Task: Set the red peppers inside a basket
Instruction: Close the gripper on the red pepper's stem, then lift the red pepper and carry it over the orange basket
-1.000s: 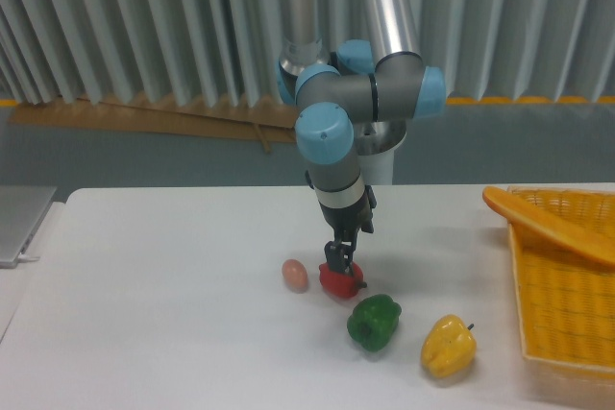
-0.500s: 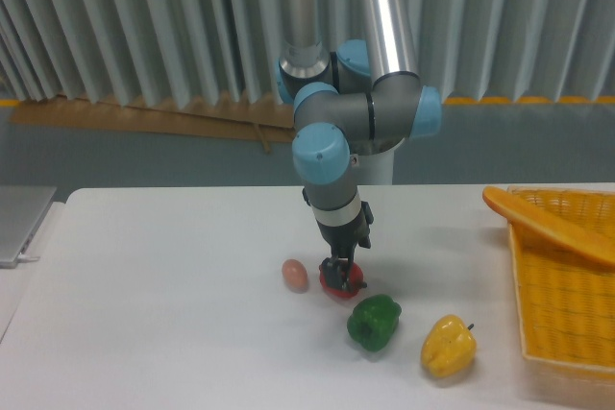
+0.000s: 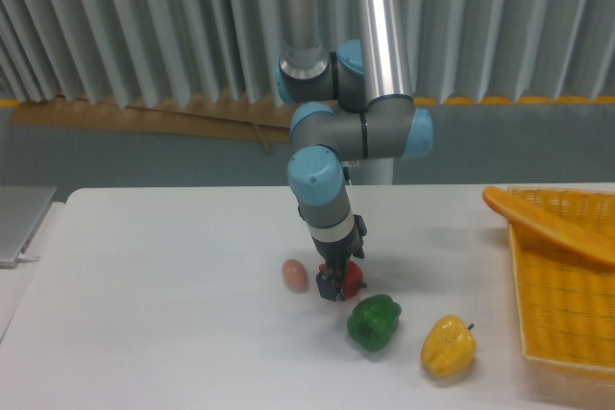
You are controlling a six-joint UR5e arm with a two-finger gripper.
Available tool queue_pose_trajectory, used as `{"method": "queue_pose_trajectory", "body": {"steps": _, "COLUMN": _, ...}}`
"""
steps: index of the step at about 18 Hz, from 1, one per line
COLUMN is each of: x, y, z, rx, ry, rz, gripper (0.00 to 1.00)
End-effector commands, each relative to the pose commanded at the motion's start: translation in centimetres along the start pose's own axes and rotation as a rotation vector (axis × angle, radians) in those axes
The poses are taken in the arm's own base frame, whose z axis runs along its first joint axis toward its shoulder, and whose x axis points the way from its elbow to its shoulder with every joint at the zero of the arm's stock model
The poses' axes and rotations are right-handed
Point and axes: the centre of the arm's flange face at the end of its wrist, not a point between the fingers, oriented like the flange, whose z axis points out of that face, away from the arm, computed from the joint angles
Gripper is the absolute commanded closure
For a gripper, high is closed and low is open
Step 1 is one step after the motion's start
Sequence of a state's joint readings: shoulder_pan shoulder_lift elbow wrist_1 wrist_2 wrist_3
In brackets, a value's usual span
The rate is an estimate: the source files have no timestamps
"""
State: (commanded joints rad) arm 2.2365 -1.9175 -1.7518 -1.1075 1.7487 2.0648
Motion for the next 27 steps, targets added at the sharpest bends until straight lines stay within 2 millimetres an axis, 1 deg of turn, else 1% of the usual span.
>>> {"method": "queue_pose_trajectory", "body": {"steps": 2, "x": 0.0, "y": 0.0, "z": 0.0, "rx": -0.001, "ry": 0.002, "rz": -0.015, "gripper": 0.0}}
{"method": "queue_pose_trajectory", "body": {"steps": 4, "x": 0.0, "y": 0.2, "z": -0.6, "rx": -0.007, "ry": -0.007, "rz": -0.02, "gripper": 0.31}}
{"method": "queue_pose_trajectory", "body": {"steps": 5, "x": 0.0, "y": 0.2, "z": -0.6, "rx": -0.007, "ry": -0.006, "rz": -0.022, "gripper": 0.33}}
{"method": "queue_pose_trajectory", "body": {"steps": 6, "x": 0.0, "y": 0.2, "z": -0.6, "rx": -0.007, "ry": -0.006, "rz": -0.023, "gripper": 0.43}}
{"method": "queue_pose_trajectory", "body": {"steps": 7, "x": 0.1, "y": 0.2, "z": -0.5, "rx": -0.006, "ry": -0.005, "rz": -0.03, "gripper": 0.51}}
{"method": "queue_pose_trajectory", "body": {"steps": 8, "x": 0.1, "y": 0.1, "z": -0.5, "rx": -0.008, "ry": -0.005, "rz": -0.053, "gripper": 0.68}}
{"method": "queue_pose_trajectory", "body": {"steps": 9, "x": 0.1, "y": 0.1, "z": -0.5, "rx": -0.006, "ry": -0.005, "rz": -0.073, "gripper": 0.7}}
{"method": "queue_pose_trajectory", "body": {"steps": 16, "x": 0.1, "y": -0.1, "z": -0.6, "rx": -0.012, "ry": -0.004, "rz": -0.11, "gripper": 0.7}}
{"method": "queue_pose_trajectory", "body": {"steps": 22, "x": 0.5, "y": 0.1, "z": -2.0, "rx": -0.024, "ry": -0.024, "rz": -0.152, "gripper": 0.7}}
{"method": "queue_pose_trajectory", "body": {"steps": 25, "x": 1.3, "y": 0.9, "z": -3.2, "rx": -0.027, "ry": -0.042, "rz": -0.172, "gripper": 0.7}}
{"method": "queue_pose_trajectory", "body": {"steps": 26, "x": 1.4, "y": 1.1, "z": -3.3, "rx": -0.021, "ry": -0.04, "rz": -0.176, "gripper": 0.7}}
{"method": "queue_pose_trajectory", "body": {"steps": 27, "x": 1.7, "y": 1.6, "z": -3.6, "rx": -0.019, "ry": -0.046, "rz": -0.189, "gripper": 0.7}}
